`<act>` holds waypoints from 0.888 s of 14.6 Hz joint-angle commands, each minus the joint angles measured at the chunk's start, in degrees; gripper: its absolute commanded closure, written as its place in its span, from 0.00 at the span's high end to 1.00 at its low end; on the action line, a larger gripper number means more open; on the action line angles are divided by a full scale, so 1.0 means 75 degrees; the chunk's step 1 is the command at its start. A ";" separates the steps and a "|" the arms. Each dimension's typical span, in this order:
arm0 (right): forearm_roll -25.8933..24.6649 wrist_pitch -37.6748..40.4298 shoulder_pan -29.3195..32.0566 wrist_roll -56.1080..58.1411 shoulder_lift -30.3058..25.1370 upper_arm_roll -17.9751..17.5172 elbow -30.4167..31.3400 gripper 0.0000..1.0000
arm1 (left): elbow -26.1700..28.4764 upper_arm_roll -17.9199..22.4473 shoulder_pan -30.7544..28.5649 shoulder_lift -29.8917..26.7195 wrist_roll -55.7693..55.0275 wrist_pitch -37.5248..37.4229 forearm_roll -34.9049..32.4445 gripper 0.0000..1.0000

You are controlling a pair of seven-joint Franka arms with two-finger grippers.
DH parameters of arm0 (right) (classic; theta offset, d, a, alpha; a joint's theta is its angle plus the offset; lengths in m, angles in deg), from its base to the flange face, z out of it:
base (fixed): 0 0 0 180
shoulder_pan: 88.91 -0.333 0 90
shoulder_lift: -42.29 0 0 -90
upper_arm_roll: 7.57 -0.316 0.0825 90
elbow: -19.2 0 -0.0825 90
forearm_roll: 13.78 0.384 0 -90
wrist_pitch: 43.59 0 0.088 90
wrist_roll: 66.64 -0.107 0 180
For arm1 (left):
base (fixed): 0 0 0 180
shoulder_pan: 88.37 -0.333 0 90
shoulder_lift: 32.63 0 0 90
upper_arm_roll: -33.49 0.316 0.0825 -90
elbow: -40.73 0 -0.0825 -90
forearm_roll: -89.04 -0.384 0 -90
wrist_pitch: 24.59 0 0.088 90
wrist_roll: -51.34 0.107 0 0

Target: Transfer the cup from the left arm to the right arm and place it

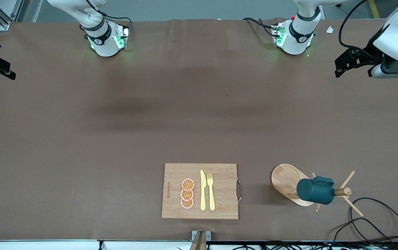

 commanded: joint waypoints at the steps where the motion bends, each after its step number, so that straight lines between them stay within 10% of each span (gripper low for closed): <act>1: -0.0079 -0.0109 0.0040 0.0083 -0.0207 -0.0036 0.0201 1.00 | -0.0077 -0.0035 -0.0050 0.0005 0.0032 -0.0098 0.0024 1.00; 13: -0.0102 -0.0028 0.0028 0.0071 -0.0207 -0.0036 0.0212 1.00 | -0.0100 0.0047 -0.0097 0.0169 -0.0120 -0.0027 -0.0082 1.00</act>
